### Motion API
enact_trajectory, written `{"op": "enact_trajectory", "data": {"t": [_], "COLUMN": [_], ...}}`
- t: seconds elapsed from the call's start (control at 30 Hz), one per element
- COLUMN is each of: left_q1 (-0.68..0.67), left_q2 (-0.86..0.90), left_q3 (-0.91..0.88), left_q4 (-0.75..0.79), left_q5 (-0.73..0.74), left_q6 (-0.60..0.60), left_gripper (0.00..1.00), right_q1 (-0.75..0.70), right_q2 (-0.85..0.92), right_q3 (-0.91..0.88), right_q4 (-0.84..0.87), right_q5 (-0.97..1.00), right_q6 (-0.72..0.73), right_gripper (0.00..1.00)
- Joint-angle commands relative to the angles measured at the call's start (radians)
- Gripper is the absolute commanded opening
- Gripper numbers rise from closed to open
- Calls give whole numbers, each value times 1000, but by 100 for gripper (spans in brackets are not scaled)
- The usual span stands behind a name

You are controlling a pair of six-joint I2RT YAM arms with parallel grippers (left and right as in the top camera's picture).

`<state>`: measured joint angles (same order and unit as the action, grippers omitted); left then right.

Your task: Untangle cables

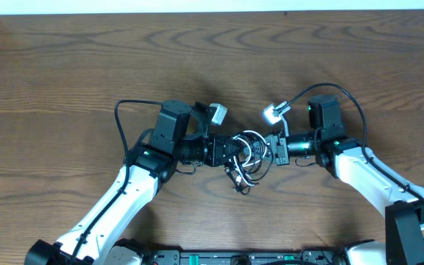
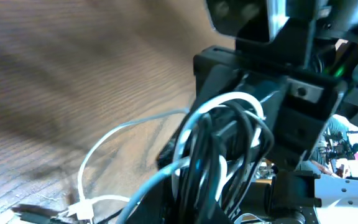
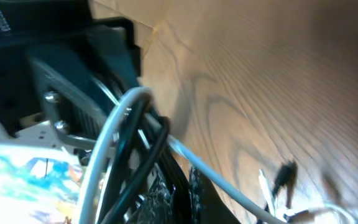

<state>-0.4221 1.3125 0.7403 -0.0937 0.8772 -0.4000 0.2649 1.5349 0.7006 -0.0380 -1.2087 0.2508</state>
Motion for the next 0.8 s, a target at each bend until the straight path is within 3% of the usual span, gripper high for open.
{"op": "enact_trajectory", "data": {"t": [0.0, 0.23, 0.6, 0.77], "left_q1": [-5, -5, -5, -5], "left_q2": [-16, -16, -16, -16], "left_q3": [1, 1, 1, 1], "left_q4": [9, 9, 6, -2], "left_q5": [28, 28, 28, 28], "left_q6": [-5, -5, -5, -5], "left_gripper": [7, 7, 7, 7], "right_q1": [4, 4, 3, 2], "right_q2": [-7, -7, -7, -19], "right_q3": [6, 6, 6, 6], "right_q4": [-77, -289, -291, -234], "right_q5": [259, 890, 1262, 1315], "right_q6": [-5, 52, 133, 134], "right_gripper": [1, 1, 4, 5]}}
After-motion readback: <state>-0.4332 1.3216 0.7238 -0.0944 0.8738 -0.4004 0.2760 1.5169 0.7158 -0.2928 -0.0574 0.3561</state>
